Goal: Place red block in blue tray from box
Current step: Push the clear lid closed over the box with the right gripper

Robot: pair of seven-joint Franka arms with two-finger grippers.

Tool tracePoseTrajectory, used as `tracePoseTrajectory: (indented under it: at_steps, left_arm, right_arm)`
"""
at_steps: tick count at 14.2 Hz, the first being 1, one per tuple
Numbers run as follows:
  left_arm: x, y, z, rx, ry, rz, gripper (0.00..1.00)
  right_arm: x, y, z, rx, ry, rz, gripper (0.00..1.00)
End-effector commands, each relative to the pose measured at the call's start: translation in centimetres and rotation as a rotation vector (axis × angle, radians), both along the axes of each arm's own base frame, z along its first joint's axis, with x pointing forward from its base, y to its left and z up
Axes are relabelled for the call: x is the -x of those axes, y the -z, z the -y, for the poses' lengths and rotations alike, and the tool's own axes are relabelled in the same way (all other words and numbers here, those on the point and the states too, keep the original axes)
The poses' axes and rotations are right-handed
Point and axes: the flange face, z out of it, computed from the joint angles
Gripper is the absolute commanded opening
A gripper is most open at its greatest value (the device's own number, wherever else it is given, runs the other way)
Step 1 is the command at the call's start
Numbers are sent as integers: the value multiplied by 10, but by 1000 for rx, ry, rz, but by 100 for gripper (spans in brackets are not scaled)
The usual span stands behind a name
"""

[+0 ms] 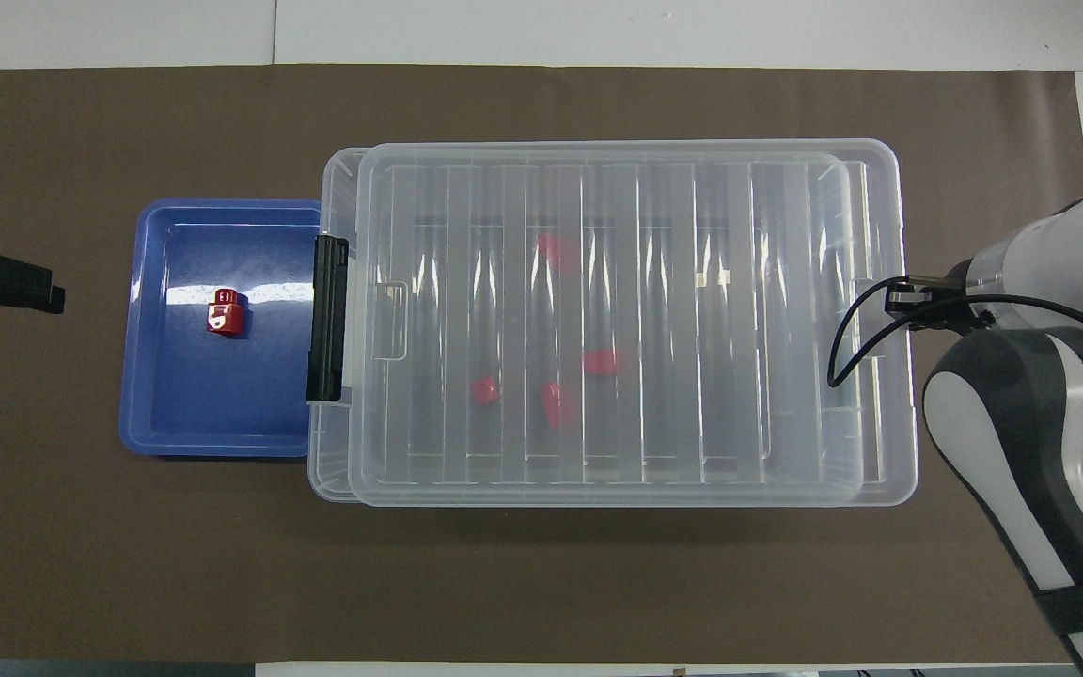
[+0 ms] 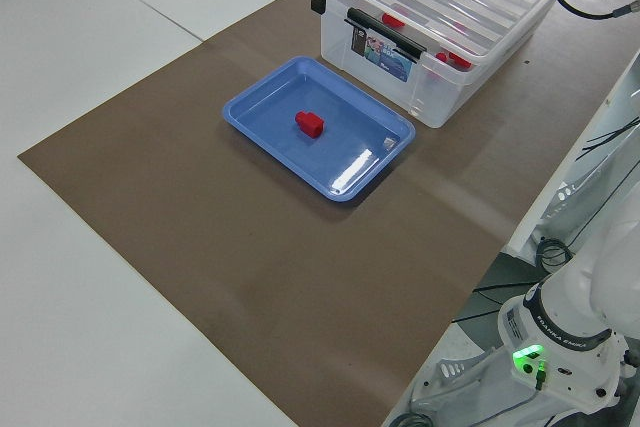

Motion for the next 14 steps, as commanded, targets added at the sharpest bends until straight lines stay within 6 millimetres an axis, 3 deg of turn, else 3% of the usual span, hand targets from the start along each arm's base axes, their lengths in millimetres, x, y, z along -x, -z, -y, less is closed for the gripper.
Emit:
tracePoseTrajectory:
  at_steps: [1, 8, 14]
  left_arm:
    - [7, -4, 1, -1, 13, 8, 100]
    - [7, -2, 1, -1, 8, 5, 100]
    - [7, -2, 0, -1, 5, 5, 100]
  right_arm:
    - [3, 2, -18, -5, 20, 8, 0]
    - [3, 4, -38, -5, 41, 11, 0]
    - [4, 4, -38, -4, 37, 4, 0]
